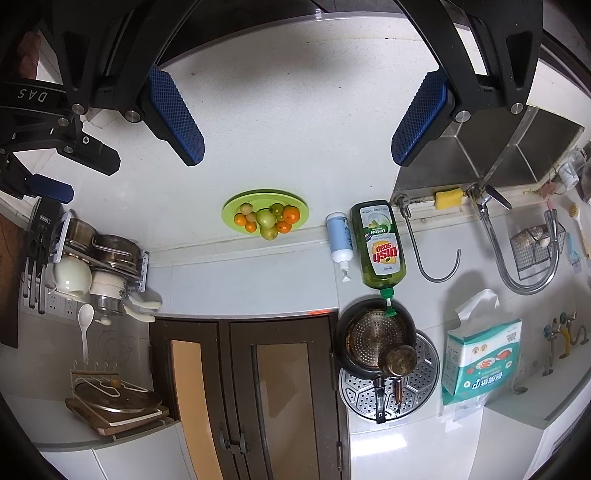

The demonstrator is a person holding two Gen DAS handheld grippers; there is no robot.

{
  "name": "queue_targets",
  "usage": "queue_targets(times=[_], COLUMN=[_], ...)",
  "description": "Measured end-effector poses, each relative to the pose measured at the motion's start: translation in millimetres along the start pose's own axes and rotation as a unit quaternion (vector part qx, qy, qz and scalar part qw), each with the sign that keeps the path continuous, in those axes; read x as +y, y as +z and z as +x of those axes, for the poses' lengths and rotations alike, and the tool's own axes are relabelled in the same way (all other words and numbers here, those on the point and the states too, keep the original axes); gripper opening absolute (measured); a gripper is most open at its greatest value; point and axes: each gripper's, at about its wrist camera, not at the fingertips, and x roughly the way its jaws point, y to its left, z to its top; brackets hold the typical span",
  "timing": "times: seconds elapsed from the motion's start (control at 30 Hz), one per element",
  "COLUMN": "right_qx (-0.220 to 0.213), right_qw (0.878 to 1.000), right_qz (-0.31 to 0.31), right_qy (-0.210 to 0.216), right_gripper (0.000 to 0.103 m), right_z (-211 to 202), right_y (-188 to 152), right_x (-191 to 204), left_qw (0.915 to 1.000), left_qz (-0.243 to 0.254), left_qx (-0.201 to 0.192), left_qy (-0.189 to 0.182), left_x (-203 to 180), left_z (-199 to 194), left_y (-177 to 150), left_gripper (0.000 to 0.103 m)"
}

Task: Organize fruits

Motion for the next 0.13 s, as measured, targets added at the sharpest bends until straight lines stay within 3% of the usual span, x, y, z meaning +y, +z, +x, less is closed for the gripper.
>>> queue_targets(times=[0.13], right_qx=[0.001], right_qw=[1.0], right_qz=[0.0], right_qy=[0.001], right_gripper=[0.091], right_z=[0.5], right_y=[0.6], right_x=[0.6], left_qw=[1.0], left_qz=[-0.002], left_qx=[-0.001], left_qy=[-0.001], left_x=[1.2], left_z=[-0.1], left_y=[-0.2], left_gripper=[0.103])
